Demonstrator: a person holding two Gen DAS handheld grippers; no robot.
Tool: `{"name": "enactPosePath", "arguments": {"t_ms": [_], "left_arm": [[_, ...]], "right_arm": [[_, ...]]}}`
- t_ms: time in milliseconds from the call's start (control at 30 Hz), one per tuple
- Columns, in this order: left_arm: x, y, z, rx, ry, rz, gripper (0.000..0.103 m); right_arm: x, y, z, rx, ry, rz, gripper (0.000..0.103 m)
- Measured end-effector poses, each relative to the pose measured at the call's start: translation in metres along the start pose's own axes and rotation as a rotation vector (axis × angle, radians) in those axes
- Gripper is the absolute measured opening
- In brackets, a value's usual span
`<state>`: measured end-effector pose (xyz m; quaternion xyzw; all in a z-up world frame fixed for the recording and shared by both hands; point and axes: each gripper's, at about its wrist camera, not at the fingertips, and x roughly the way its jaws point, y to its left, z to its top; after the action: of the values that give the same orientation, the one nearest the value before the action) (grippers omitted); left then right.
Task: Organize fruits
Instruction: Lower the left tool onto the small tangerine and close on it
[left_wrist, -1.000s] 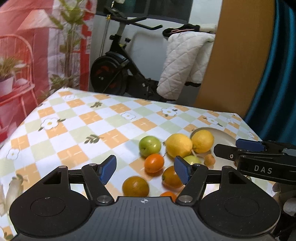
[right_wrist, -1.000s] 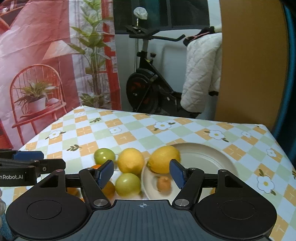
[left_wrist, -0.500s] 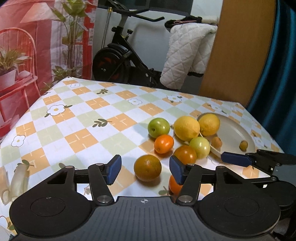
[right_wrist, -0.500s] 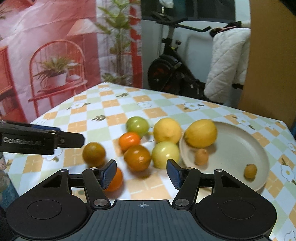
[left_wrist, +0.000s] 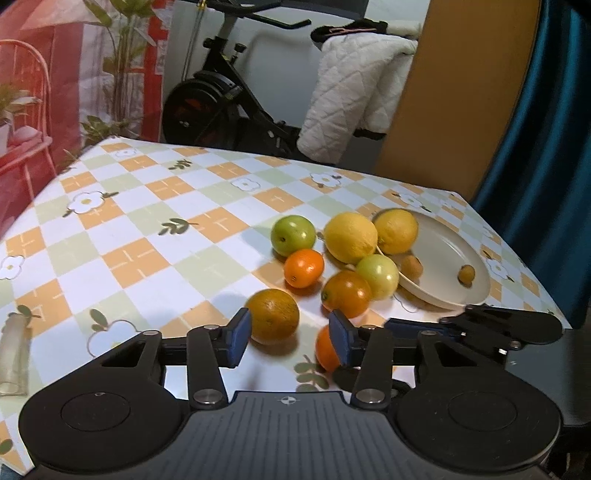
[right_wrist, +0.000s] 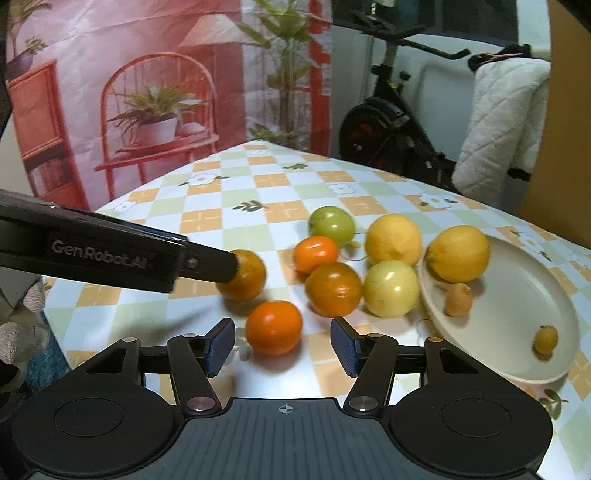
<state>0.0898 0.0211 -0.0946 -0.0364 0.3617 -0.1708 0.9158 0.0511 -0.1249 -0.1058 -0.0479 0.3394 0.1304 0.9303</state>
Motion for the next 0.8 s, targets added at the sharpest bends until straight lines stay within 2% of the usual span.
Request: {"name": "enactPosePath", "arguments": {"t_ms": [333,633,800], "left_arm": [[0.004,0.006,-0.003,-0.033,0.006,-0.042,0.043],[0.009,-0.002,-0.006,-0.004,0.016,-0.097,0.041],[0.015,-0.010,-0.009,0.018,0.038,-0.139,0.037]], "right_arm": [[0.011,-0.001,0.017,-0.069,0.022,0.077,0.050],[0.017,-0.001,0.009,-0.054,0.025,0.049,0.049],[0.020,-0.004,0.001,-0.031,0.028,0.048,0.042]]}}
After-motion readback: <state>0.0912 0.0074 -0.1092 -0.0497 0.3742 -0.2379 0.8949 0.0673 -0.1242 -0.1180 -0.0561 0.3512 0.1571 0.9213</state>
